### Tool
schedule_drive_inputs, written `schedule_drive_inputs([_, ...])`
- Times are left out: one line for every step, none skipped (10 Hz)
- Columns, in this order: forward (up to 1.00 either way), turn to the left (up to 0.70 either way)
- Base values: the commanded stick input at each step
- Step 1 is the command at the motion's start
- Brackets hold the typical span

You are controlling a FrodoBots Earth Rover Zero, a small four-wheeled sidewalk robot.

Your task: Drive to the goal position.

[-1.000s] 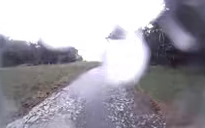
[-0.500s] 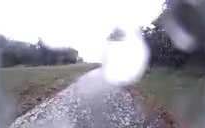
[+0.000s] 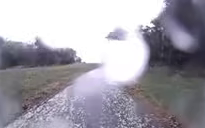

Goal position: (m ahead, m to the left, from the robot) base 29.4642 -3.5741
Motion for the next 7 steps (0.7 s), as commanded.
schedule_drive_inputs([0.7,0.0])
schedule_drive_inputs([0.7,0.0])
schedule_drive_inputs([0.7,0.0])
schedule_drive_inputs([0.7,0.0])
schedule_drive_inputs([0.7,0.0])
schedule_drive_inputs([0.7,0.0])
schedule_drive_inputs([0.7,0.0])
